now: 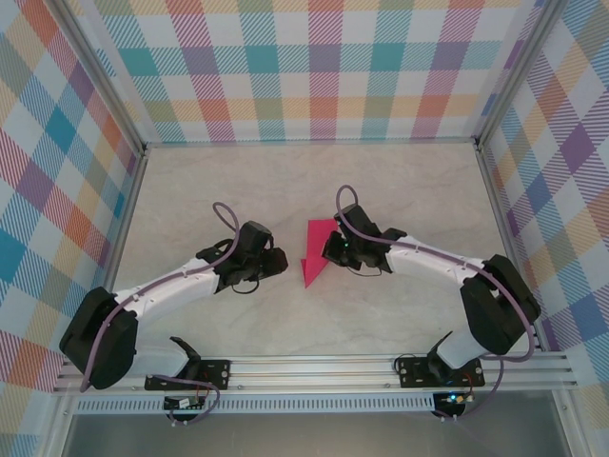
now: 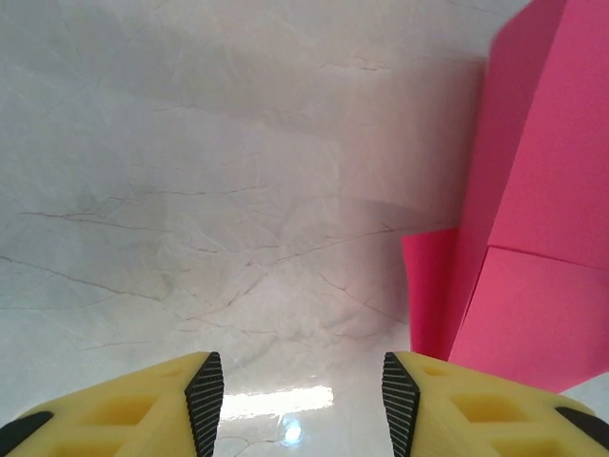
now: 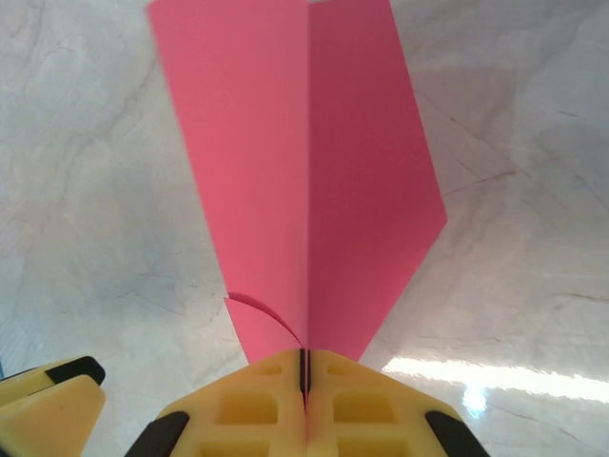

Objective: Fold a paper plane with a square sheet of paper (pick it up from the middle)
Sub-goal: Fourth fold the wing at the center of the table.

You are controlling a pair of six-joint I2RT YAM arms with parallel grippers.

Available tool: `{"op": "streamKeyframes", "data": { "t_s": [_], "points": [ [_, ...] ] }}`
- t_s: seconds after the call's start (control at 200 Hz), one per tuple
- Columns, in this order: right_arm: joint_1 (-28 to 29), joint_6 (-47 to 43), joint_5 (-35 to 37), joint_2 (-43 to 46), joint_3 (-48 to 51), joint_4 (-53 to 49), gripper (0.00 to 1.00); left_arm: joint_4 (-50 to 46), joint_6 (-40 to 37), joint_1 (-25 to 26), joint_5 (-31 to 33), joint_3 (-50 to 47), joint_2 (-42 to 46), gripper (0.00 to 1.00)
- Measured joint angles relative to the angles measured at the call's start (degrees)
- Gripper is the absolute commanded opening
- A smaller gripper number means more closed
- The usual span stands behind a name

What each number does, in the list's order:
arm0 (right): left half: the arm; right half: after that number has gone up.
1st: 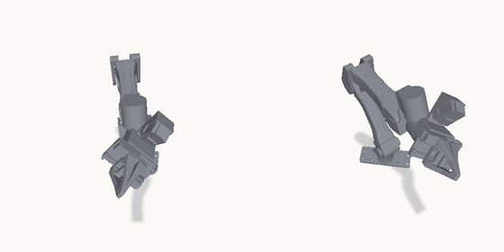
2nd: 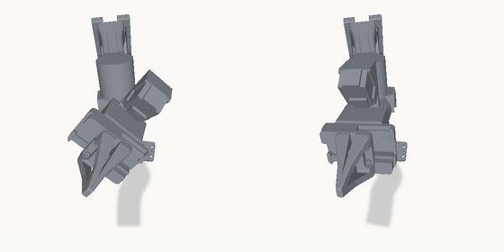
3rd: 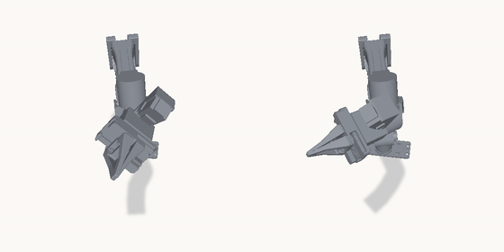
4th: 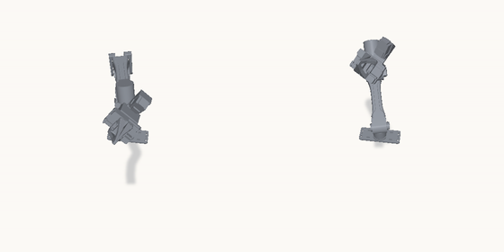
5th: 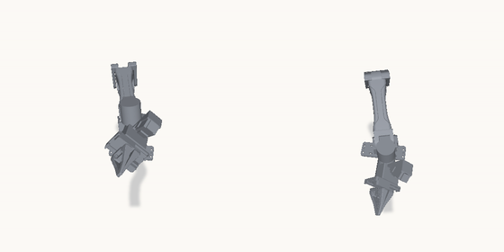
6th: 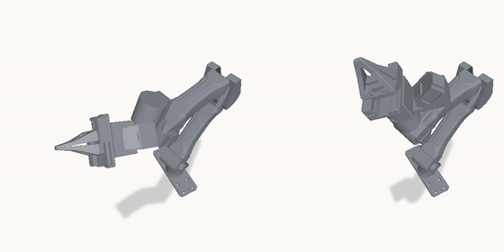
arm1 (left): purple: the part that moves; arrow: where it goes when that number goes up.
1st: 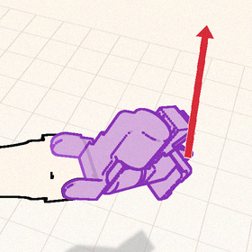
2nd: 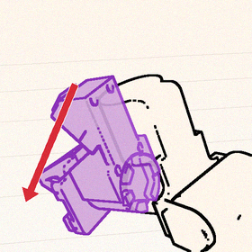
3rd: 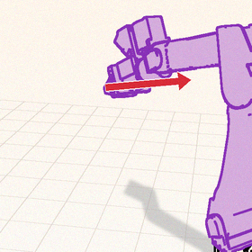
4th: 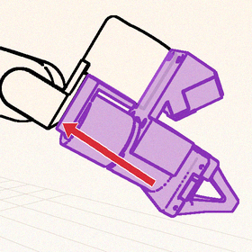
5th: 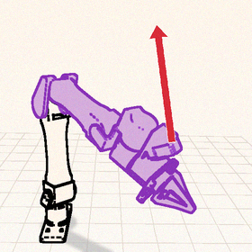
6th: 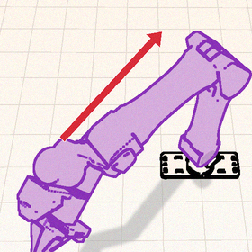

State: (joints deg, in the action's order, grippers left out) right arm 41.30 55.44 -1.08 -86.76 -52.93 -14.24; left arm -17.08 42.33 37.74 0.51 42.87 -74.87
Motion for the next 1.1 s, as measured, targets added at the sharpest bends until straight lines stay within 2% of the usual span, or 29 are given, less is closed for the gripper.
{"op": "streamKeyframes", "data": {
  "t_s": [0.225,0.575,0.64,0.835,1.1],
  "points": [
    [0.1,1.2,0.3,-0.9,-0.4,-0.7,0.01,2.4,-0.7,0.9,0.1,0.0,0.3,0.55],
    [0.1,5.3,0.0,-8.5,-2.8,-2.7,0.03,6.8,-2.4,3.5,0.2,-1.9,-0.4,0.58],
    [0.1,6.1,0.0,-10.0,-3.1,-3.9,0.06,9.4,-3.0,4.9,0.2,-3.0,-1.2,0.59],
    [0.1,7.6,-1.4,-11.8,-4.1,-5.2,0.22,17.4,-5.1,10.2,1.2,-7.1,-3.7,0.66],
    [-0.8,8.5,-6.4,-11.8,-4.2,-4.6,0.26,24.3,-9.2,13.2,4.0,-10.2,-4.0,0.66]
  ]
}}
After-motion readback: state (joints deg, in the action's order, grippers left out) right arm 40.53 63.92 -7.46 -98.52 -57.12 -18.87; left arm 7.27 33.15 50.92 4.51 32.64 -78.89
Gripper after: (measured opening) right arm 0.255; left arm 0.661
